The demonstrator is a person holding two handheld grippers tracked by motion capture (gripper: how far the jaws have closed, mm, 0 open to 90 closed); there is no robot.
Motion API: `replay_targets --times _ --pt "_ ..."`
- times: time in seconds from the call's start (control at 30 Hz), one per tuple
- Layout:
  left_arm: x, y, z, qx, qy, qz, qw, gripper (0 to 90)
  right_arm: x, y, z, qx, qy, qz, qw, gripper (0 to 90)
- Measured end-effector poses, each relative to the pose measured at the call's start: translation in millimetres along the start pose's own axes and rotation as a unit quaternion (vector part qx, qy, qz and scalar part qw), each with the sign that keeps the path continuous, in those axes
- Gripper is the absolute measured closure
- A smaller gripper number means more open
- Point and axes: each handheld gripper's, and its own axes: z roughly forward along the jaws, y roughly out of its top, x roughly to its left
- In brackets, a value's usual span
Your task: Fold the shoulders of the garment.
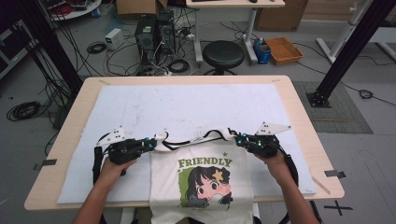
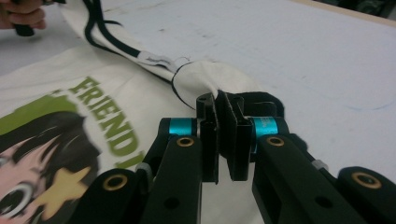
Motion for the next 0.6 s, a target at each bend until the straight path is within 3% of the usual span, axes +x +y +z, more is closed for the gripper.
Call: replay_targets --times 0.1,0.13,0.17,0.2,0.23,0.3,0.37,0.43,0.47,0.5,0.53,0.57,0.6 --pt "-6.7 1.0 -3.4 0.014 -0.018 0.007 0.9997 82.4 5.9 -3.9 -4.9 0.005 0.015 -0.001 0.9999 85.7" --pt "-8.7 0.9 -5.2 0.018 -0.025 0.003 0.9995 73.6 12.7 -7.0 -9.3 0.015 0.028 -0.01 0.9995 84.2" --pt "-10.3 0.9 -6.5 0.021 -0.021 -0.009 0.9995 73.6 12.7 -7.0 -9.3 0.015 0.028 -0.01 0.9995 84.2" --pt "-11.2 1.5 -8.0 0.03 -0.008 -0.028 0.9991 55.7 15.7 -8.3 -11.3 0.025 0.029 -0.014 0.9992 77.9" --pt "-11.7 2.0 -9.7 0.036 0.003 -0.044 0.9984 38.8 18.9 -10.9 -14.0 0.042 0.013 -0.006 0.999 56.6" --pt "-14.4 2.6 -13.7 0.035 0.022 -0.037 0.9985 38.8 19.1 -11.8 -15.6 0.044 0.008 -0.003 0.999 55.2" --pt "-17.0 4.0 -14.6 0.031 0.023 -0.034 0.9987 38.8 23.6 -11.4 -18.7 0.034 0.007 -0.015 0.9993 50.2" --pt "-21.4 5.2 -13.3 0.036 0.022 -0.025 0.9988 38.8 32.6 -7.4 -18.2 0.026 0.013 -0.042 0.9987 49.9" --pt "-23.8 5.1 -12.1 0.043 0.021 -0.02 0.9987 38.8 44.4 -3.4 -10.7 0.031 0.03 -0.076 0.9962 52.4" --pt "-26.2 4.5 -10.2 0.051 0.017 -0.016 0.9984 38.8 44.4 -3.4 -10.7 0.031 0.03 -0.076 0.9962 52.4" --pt "-28.7 3.3 -7.7 0.062 0.014 -0.012 0.9979 38.8 56.2 -4.8 5.1 0.063 0.036 -0.113 0.991 58.0" --pt "-30.7 1.5 -5.1 0.075 0.011 -0.007 0.9971 38.8 56.2 -4.8 5.1 0.063 0.036 -0.113 0.991 58.0" --pt "-32.6 -0.9 -2.3 0.085 0.008 -0.004 0.9964 38.8 59.4 -7.1 14.0 0.087 0.023 -0.133 0.987 60.1"
